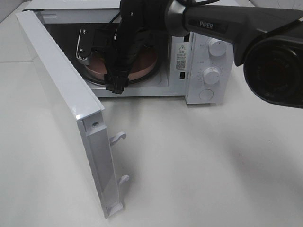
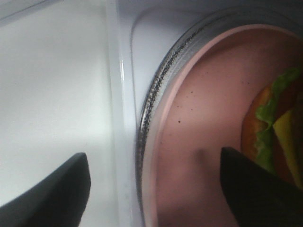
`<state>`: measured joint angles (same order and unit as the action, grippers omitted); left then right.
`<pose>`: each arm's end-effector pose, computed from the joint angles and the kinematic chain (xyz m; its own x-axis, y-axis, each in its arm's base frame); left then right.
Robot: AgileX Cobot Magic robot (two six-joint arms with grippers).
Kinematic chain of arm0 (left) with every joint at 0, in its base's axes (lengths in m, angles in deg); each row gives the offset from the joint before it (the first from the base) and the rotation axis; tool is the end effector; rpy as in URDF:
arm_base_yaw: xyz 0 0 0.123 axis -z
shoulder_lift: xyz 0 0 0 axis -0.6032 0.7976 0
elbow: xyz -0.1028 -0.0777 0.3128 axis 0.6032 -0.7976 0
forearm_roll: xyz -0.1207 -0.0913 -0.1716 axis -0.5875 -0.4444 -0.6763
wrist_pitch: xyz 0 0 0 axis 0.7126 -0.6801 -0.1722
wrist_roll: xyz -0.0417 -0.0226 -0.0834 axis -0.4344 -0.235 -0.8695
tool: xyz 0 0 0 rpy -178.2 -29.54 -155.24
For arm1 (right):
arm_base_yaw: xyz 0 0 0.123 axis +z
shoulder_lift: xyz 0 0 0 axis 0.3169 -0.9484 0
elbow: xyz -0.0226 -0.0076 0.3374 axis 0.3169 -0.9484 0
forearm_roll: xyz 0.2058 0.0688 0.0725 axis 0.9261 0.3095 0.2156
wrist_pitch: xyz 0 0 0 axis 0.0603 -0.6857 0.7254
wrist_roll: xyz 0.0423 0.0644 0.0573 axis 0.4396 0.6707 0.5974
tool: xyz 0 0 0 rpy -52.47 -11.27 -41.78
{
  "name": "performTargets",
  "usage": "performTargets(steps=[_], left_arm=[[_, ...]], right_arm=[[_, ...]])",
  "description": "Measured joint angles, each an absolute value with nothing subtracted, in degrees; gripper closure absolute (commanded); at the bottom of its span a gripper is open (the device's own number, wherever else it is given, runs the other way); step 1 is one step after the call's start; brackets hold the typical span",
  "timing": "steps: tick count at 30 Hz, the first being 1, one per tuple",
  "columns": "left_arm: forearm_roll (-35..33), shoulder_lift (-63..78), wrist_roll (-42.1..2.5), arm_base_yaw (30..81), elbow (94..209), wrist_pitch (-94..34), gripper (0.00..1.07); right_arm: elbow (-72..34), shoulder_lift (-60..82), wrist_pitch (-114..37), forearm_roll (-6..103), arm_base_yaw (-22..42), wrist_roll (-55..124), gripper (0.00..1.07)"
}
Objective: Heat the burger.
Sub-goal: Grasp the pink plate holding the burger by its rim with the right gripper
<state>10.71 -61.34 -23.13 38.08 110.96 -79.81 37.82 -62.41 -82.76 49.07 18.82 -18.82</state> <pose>-0.0775 -0.0028 0.2672 -0.4439 -0.0081 -0.8960 0.0486 0.9983 -0.0331 0.4553 0.3484 0.1994 0.1725 -0.9267 -0.3338 -0.8646 0.0199 -0.5021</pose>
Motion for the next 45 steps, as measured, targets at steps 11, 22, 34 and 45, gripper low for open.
performTargets(steps=[11,22,34,45], left_arm=[[10.7,-61.3,-23.1,38.1,111.0,-79.8,0.06],[10.7,-61.3,-23.1,38.1,111.0,-79.8,0.06],[10.7,-61.3,-23.1,38.1,111.0,-79.8,0.06],[10.7,-61.3,-23.1,38.1,111.0,-79.8,0.06]], right_arm=[[38.0,-63.3,-83.6,49.9,18.8,-18.8,0.31],[38.3,-63.3,-84.3,49.9,18.8,-18.8,0.31],[38.4,-64.0,-85.1,53.0,18.8,-18.6,0.31],[38.6,-65.8,-85.0,53.2,18.8,-18.3,0.31]])
